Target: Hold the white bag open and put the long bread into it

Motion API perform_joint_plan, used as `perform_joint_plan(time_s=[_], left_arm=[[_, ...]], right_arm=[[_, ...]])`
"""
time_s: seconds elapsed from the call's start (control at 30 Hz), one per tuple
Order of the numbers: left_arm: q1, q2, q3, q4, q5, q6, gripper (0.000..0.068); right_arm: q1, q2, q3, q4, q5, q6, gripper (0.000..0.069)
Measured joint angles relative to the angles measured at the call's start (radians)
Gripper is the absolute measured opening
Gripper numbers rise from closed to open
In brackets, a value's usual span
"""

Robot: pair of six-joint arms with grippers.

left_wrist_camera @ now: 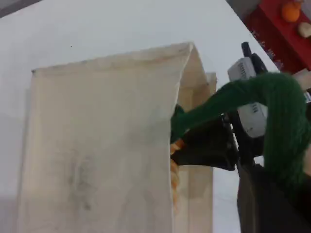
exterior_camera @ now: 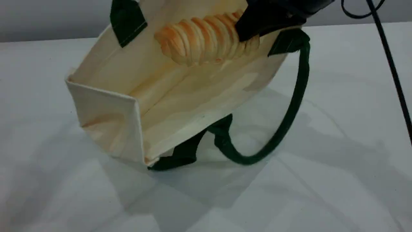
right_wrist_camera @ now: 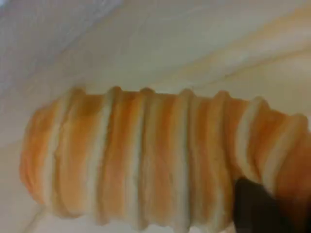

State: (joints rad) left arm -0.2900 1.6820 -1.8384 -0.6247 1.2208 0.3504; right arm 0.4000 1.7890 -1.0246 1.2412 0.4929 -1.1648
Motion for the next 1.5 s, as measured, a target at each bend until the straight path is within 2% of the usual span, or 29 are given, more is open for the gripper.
perform_joint_plan(time_s=[0.17,0.27,0.33,0.53,0.6,0.67,0.87,0.93,1.13,1.27,1.4,1.5], left_arm=[[-0.002,0.000,0.000,0.014,0.001,0.005,0.0086],[-0.002,0.000,0.000,0.051,0.001,0.005,0.0086],[-0.002,0.000,0.000,0.061,-0.001,0.005,0.0086],[-0.002,0.001,0.000,0.059,0.001,0.005,0.0086],[-0.002,0.001,0.000,0.058,0.001,0.005,0.0086],[-0.002,0.001,0.000,0.075,0.001,0.005,0.0086],[-0.001,0.000,0.000,0.160,0.000,-0.015,0.0086],[-0.001,0.000,0.000,0.175,0.000,-0.015,0.0086],[-0.001,0.000,0.000,0.298,0.000,-0.062,0.0086],[-0.001,0.000,0.000,0.363,0.000,-0.100,0.0086],[-0.001,-0.015,0.000,0.361,0.000,-0.106,0.0086],[0.023,-0.033,0.000,0.363,-0.010,-0.106,0.0086]], right_arm=[[0.000,0.007,0.000,0.000,0.004,-0.026,0.0077],[0.000,0.007,0.000,0.040,0.005,-0.029,0.0113],[0.000,0.007,0.000,0.067,0.007,-0.043,0.0186],[0.000,0.006,0.000,0.144,0.079,-0.145,0.0484],[-0.001,0.002,0.000,0.169,0.110,-0.164,0.0554],[-0.001,-0.013,0.000,0.166,0.140,-0.168,0.0587],[-0.001,-0.129,0.000,0.089,0.102,-0.159,0.0578],[-0.002,-0.169,0.000,0.056,0.075,-0.133,0.0576],[-0.004,-0.248,0.000,-0.070,-0.009,-0.043,0.0576],[-0.004,-0.255,0.000,-0.149,-0.019,0.025,0.0576],[-0.004,-0.255,0.001,-0.202,-0.025,0.060,0.0576],[-0.004,-0.255,0.001,-0.218,-0.030,0.072,0.0576]])
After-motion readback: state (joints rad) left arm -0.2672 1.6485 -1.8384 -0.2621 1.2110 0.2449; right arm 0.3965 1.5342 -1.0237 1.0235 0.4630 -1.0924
